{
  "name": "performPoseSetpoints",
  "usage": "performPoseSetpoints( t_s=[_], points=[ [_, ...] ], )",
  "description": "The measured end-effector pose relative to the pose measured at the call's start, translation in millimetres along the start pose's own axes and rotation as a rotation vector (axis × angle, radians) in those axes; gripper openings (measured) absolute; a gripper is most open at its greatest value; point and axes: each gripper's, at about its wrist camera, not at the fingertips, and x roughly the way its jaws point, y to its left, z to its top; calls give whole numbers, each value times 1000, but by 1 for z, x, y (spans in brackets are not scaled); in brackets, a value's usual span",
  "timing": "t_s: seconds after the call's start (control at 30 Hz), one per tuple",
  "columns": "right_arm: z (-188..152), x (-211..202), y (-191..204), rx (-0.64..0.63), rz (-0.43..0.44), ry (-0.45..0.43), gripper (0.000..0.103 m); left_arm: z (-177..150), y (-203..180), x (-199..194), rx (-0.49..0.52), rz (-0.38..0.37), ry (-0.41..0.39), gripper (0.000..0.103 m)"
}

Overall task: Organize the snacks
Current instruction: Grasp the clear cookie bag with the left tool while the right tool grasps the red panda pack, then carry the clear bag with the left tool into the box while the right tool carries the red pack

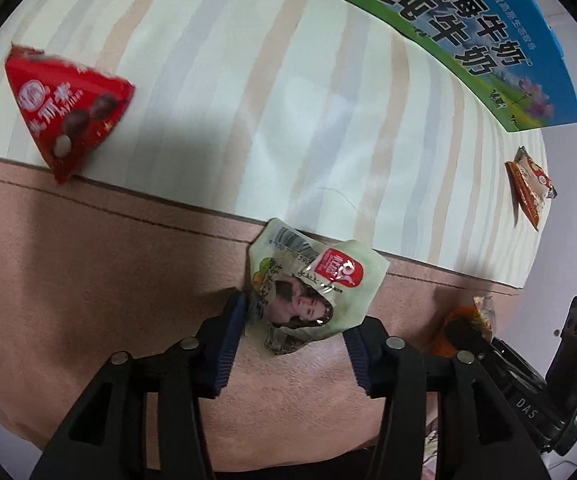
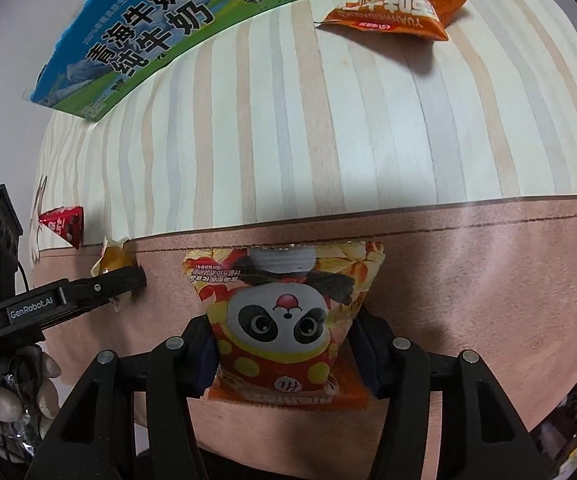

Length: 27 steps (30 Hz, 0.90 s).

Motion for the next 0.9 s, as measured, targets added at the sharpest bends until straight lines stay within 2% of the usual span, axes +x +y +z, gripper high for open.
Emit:
performPoseSetpoints(
  t_s=[0.03,0.13,0.2,0.27,0.33,0.43,0.7,0.9],
  points=[
    [1,0,-1,4,3,-1,60,2,-1,1,13,12,3,59],
    [2,-5,-10,8,-1,2,61,18,-3,8,26,45,23,61],
    [4,-1,-7,7,-5,0,61,22,-7,9,44,83,5,61],
    [4,0,-6,9,-9,-4,61,23,-12,9,64,113,-28,61],
    [2,-1,-7,3,-19,-10,60,24,-20,9,86,156,-56,54],
    [1,0,-3,-20,-34,-19,57,22,-26,10,118,190,-71,52],
    [-1,-9,2,-6,34,-36,51,8,-40,-3,115,181,-79,51],
    [3,-27,7,20,127,-44,49,4,-40,-36,106,99,-93,51]
  ],
)
